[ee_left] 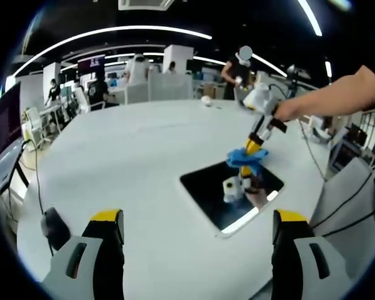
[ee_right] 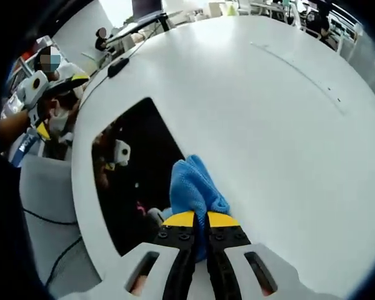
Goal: Wipe the mirror surface with the cleaning cloth until all visible marks leave the cleaned area.
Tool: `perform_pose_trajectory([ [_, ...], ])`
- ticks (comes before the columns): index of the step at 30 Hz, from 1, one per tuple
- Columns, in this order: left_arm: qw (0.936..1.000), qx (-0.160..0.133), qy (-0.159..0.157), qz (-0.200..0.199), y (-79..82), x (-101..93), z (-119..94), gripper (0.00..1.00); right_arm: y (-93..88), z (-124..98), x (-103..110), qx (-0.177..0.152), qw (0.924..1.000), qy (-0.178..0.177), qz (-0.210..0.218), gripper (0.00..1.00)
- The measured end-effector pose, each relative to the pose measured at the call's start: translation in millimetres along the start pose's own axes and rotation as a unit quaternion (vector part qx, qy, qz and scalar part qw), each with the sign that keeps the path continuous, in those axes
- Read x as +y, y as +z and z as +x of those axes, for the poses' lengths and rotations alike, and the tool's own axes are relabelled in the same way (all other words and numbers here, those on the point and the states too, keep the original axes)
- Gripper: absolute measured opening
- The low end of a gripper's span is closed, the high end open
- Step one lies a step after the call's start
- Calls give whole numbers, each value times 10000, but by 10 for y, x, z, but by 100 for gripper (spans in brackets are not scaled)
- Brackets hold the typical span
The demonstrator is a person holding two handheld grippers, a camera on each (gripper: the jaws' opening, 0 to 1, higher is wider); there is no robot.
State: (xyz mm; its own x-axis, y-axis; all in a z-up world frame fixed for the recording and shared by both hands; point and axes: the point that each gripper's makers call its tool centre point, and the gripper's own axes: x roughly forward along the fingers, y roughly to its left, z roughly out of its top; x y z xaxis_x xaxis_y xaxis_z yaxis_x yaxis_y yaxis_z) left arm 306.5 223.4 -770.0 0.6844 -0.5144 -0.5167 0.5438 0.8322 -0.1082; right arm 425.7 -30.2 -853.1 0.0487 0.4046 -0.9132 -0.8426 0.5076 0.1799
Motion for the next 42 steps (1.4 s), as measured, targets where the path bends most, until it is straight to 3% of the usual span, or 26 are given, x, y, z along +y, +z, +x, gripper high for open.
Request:
perform_pose_trajectory([
  [18, 10000, -17, -20, 28, 25, -22, 44, 99, 2, 2, 13, -34, 9999, 3, -164, 0],
  [22, 10000, -31, -22, 37, 37, -13, 42, 99, 5, -21, 6, 16, 10000, -27, -2, 0],
  [34, 10000, -70, 18, 19, 51, 17, 17, 99, 134, -328, -173, -239, 9991, -340, -50, 0],
  [42, 10000, -80, -21, 23, 56, -14, 28, 99, 93, -376, -199, -276, 9988, -409, -2, 0],
])
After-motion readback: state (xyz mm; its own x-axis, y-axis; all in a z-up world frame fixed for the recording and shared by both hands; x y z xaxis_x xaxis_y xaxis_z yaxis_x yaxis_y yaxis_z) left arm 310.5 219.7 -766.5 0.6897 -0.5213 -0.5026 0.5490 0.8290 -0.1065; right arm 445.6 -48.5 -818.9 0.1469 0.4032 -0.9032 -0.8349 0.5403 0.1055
